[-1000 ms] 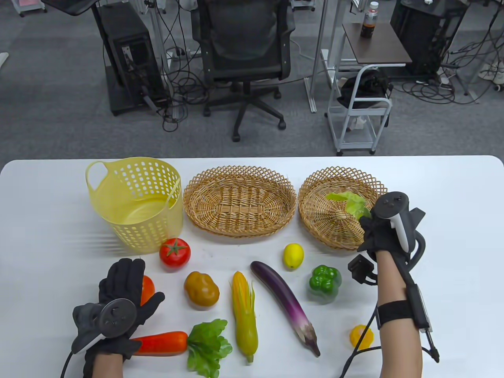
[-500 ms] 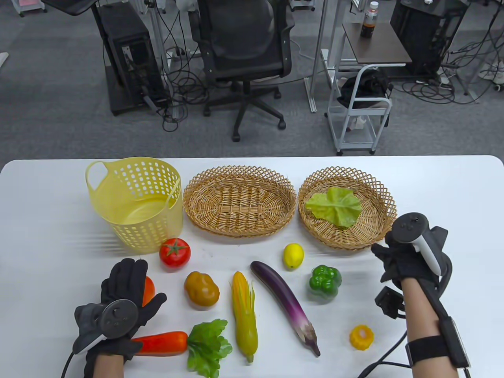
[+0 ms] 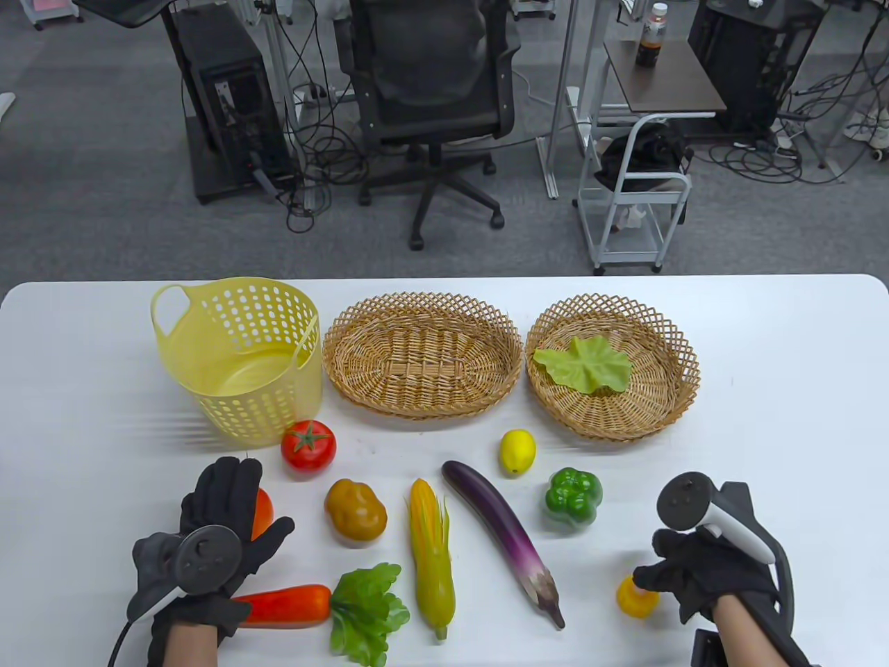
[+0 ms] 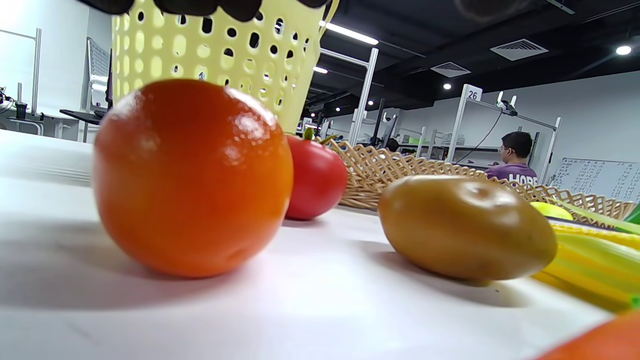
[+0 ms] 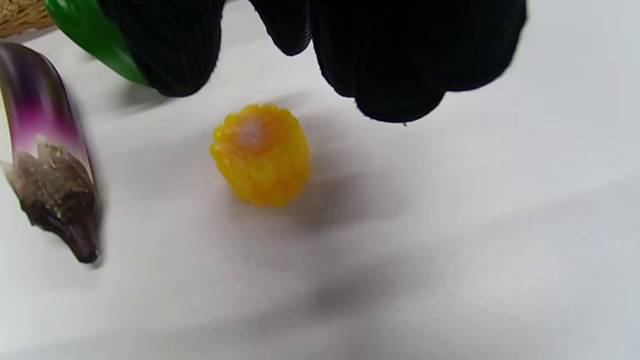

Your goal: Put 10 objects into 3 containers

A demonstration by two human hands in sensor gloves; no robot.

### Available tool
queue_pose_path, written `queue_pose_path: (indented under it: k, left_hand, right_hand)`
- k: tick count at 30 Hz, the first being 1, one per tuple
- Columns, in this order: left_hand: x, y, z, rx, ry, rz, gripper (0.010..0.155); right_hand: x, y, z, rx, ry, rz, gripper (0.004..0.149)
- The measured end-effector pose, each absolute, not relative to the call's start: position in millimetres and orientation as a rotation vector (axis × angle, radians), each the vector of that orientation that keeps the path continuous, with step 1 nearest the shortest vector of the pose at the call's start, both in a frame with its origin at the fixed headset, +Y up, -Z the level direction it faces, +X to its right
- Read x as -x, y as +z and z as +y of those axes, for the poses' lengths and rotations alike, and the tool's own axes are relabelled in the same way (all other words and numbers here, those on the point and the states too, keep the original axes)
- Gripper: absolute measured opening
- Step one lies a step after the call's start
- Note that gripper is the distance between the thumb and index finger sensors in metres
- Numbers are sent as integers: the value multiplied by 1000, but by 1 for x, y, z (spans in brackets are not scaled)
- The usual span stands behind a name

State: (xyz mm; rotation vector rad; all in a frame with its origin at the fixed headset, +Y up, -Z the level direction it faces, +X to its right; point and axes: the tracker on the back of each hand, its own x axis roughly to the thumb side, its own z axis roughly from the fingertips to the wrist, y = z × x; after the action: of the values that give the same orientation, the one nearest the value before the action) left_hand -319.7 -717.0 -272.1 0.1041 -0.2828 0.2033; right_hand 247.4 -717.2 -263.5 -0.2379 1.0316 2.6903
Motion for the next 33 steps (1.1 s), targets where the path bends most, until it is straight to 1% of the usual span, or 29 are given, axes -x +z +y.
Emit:
queue_pose_path:
  k: [12,14,21,23,25,29,33]
  left_hand:
    - [317,-274,-718,-78,206,-290,86]
    - [317,-273,-718,-86,205,-293,86]
    - [316,-273,-717,-90,196,-286,85]
    - [316,-273,-717,-92,192,-288,85]
    - [317,-273,-716,-99,195,-285,83]
    - [316,-271,-713,-125,203,-280,81]
    - [316,-270,-712,-127,187,-276,80]
  right_hand:
    - [-230,-264,-748,225,2730,1179,83]
    - [-227,-264,-751,212,2785,1155,80]
    - [-228,-267,-752,157,2796,1121,77]
    - [-229,-269,-751,124,2809,1083,77]
    - [-231,-274,-745,95,2833,998,77]
    - [-239,-290,-723,133,2838,743,76]
    - [-250,-314,-700,228,2806,480,76]
